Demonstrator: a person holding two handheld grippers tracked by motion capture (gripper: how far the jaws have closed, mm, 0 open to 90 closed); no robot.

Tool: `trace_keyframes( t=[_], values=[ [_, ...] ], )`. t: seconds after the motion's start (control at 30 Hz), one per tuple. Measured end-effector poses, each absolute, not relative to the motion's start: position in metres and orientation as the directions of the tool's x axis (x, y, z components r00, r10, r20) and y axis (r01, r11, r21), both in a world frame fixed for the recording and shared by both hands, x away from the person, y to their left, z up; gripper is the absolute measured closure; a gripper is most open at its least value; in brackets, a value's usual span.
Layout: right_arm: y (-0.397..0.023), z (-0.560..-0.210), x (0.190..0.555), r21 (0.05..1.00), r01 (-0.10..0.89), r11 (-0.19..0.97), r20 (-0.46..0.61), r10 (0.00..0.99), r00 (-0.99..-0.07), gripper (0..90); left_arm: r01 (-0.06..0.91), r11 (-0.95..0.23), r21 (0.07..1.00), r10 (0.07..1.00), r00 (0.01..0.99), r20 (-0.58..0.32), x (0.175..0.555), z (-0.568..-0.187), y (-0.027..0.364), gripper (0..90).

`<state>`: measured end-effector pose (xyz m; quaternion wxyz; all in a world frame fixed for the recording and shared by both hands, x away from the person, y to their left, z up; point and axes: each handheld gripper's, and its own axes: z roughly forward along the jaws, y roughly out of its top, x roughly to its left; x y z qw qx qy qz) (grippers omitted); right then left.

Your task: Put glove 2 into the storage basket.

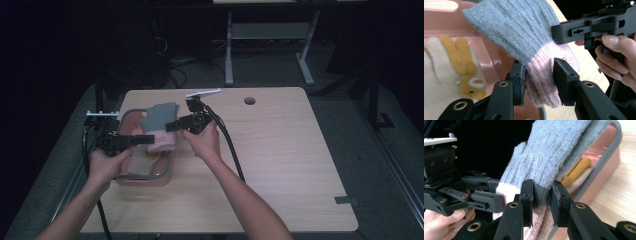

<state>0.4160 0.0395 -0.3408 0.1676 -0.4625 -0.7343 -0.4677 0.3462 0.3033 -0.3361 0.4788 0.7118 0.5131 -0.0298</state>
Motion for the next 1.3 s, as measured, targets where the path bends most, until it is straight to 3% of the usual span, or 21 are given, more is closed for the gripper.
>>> trace_keyframes(
  t=[0.6,1.3],
  values=[
    [0.072,-0.343,0.419,0.535,0.83,0.159,0.676,0.509,-0.533,73.2,0.764,0.003,0.645,0.729,0.439,-0.525,0.343,-0.341,0.332,62.7],
    [0.103,-0.382,0.423,0.489,0.852,0.188,0.686,0.521,-0.508,73.2,0.813,-0.02,0.581,0.771,0.383,-0.509,0.347,-0.37,0.353,63.0]
  ],
)
